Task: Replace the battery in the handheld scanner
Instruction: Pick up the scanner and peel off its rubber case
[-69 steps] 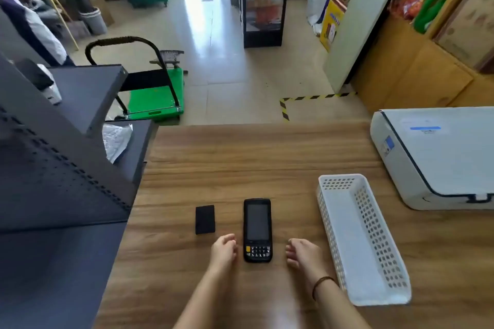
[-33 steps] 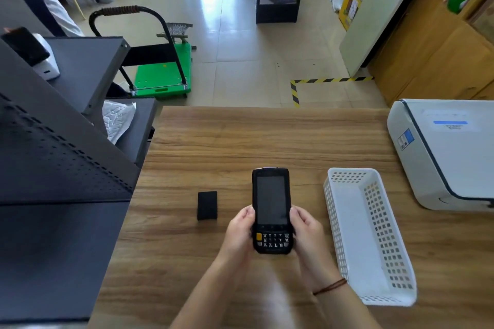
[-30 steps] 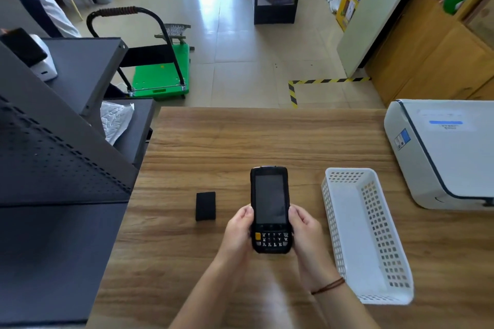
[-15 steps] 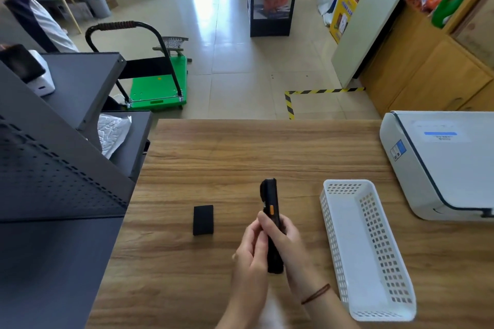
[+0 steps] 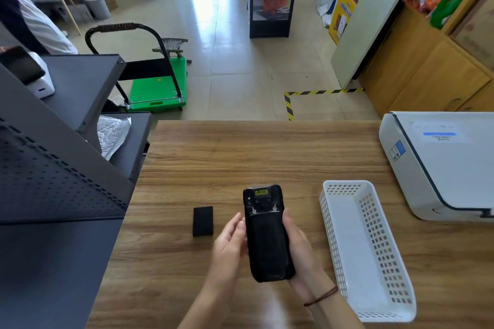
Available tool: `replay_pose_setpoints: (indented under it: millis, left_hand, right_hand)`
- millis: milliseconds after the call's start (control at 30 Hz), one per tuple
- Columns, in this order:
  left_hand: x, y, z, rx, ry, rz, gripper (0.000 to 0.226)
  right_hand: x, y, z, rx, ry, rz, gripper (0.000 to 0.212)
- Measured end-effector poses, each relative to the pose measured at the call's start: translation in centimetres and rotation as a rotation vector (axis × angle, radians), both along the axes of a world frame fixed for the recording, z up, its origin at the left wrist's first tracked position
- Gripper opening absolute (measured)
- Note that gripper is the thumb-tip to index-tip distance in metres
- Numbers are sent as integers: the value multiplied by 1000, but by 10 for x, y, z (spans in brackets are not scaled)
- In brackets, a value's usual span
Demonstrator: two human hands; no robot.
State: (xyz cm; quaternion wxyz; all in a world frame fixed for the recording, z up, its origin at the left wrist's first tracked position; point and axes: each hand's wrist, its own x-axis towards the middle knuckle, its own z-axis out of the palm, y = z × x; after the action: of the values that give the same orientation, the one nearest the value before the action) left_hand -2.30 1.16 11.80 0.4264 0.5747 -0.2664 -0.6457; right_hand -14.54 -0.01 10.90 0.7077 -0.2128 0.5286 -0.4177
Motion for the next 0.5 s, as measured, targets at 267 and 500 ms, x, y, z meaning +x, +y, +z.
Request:
replay_pose_setpoints:
  millis: [267, 500]
  left_hand:
    - [3, 9, 5, 6, 73, -124, 27]
    - [-1, 13, 12, -55, 92, -120, 31]
  right_hand:
    - [-5, 6, 2, -24, 55, -73, 59]
    - [-11, 10, 11, -28, 59, -53, 59]
